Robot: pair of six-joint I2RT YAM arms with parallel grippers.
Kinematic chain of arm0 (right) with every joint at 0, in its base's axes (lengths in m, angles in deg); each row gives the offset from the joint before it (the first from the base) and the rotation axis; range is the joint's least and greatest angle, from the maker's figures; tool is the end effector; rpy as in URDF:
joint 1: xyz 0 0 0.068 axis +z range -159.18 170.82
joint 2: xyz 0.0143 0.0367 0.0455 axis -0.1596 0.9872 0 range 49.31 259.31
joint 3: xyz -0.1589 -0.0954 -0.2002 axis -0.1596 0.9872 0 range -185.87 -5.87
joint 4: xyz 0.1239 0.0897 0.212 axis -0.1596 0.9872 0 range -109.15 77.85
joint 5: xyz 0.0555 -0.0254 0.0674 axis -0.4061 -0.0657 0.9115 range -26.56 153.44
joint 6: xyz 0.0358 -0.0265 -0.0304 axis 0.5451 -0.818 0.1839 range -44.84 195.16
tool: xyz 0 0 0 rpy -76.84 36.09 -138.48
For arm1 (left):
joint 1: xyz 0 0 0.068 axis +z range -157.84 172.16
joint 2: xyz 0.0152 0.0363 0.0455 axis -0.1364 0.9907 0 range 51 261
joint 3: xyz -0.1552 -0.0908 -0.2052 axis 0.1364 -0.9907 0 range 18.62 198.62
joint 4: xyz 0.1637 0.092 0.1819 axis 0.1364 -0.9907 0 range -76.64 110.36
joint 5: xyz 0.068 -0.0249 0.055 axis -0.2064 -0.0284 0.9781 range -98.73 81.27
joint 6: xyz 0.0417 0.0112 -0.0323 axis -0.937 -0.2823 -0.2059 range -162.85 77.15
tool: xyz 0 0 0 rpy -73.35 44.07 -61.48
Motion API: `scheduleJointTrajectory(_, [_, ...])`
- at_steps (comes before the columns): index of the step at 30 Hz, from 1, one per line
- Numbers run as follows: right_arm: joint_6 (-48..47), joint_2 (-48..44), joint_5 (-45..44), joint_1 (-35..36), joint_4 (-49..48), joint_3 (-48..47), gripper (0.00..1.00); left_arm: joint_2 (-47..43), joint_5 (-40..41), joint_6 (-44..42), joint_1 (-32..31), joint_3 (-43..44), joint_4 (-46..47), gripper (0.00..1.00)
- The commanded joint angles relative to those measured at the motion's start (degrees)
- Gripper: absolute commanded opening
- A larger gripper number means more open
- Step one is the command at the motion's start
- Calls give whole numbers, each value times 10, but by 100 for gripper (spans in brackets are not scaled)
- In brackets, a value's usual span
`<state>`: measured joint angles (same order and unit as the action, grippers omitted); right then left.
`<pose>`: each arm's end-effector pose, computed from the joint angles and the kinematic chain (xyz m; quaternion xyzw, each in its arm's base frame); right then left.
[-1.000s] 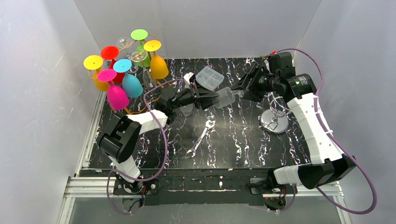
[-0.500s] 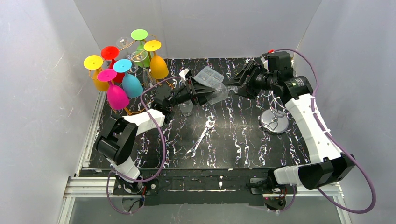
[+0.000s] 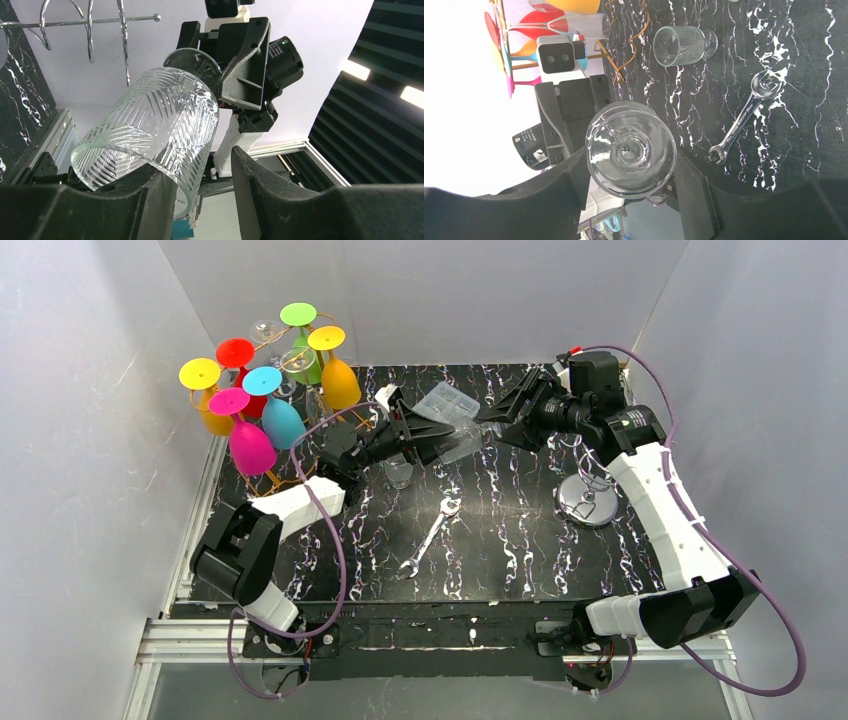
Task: Take the wine glass off the wine glass rack
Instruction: Place the wine glass at the center of the board.
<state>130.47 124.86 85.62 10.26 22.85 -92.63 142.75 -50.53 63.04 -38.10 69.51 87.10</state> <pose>0.2545 0.1040 0.4209 0.1723 0.8410 0.4271 0.2838 0.2844 -0.1934 0.3064 -0.0652 0.5771 -0.8052 0.1200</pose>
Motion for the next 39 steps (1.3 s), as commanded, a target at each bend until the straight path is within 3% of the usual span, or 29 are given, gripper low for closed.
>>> scheduleJointTrajectory(1, [7,-19,2,0,-42,7,56,-49,0,-7,12,-7,22,38])
scheduleJointTrajectory(13, [31,-18,18,-11,-79,31,56,-83,-6,-2,34,-22,17,38])
scheduleJointTrajectory(32, [30,-27,33,-31,-90,56,55,-95,-11,2,47,-33,16,24])
scheduleJointTrajectory(39, [26,-25,36,-32,-94,59,55,-92,-15,0,48,-29,12,13])
